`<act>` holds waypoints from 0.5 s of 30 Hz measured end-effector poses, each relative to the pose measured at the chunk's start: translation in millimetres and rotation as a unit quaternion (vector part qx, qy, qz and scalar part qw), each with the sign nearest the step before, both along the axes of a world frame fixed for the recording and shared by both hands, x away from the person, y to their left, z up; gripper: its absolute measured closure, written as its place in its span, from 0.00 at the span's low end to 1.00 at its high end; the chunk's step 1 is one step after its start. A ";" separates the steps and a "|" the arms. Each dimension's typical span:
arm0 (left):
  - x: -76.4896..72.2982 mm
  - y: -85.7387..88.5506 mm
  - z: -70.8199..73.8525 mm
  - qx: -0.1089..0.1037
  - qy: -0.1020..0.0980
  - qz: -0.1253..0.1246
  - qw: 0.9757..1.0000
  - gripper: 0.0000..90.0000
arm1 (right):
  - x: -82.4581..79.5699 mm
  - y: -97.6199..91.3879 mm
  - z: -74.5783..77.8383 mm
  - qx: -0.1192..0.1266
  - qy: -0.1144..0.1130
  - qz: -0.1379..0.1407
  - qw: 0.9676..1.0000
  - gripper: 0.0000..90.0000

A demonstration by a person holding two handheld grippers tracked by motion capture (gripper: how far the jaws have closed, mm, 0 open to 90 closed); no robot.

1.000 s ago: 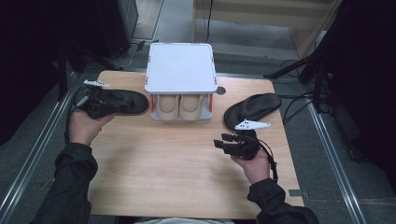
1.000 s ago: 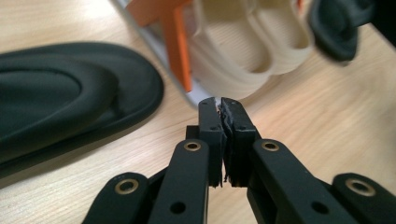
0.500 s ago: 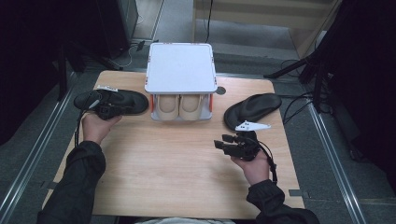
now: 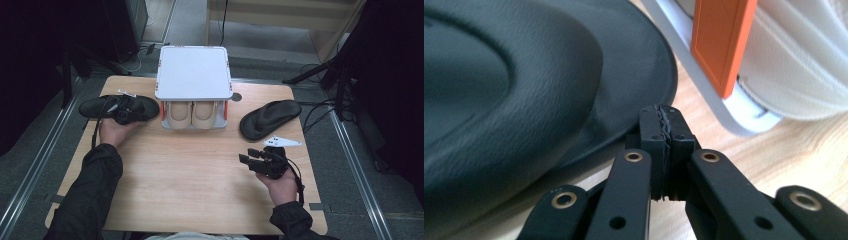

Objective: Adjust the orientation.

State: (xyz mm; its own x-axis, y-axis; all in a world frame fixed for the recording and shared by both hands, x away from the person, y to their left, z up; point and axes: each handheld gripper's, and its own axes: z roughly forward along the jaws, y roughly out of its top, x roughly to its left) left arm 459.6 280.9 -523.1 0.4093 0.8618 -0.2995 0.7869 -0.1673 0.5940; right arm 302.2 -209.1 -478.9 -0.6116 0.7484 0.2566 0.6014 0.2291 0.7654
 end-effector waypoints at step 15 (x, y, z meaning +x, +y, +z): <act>-1.7 10.2 11.1 -0.026 -0.010 0.013 1.000 0.99 | -1.0 -1.2 -2.1 -0.003 0.004 -0.001 1.000 0.60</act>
State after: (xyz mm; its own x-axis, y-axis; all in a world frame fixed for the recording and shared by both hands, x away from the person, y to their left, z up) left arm 457.9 291.1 -511.9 0.3927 0.8563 -0.3354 0.7782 -0.1151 0.6174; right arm 301.2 -210.3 -481.0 -0.6089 0.7507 0.2562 0.6072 0.2333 0.7595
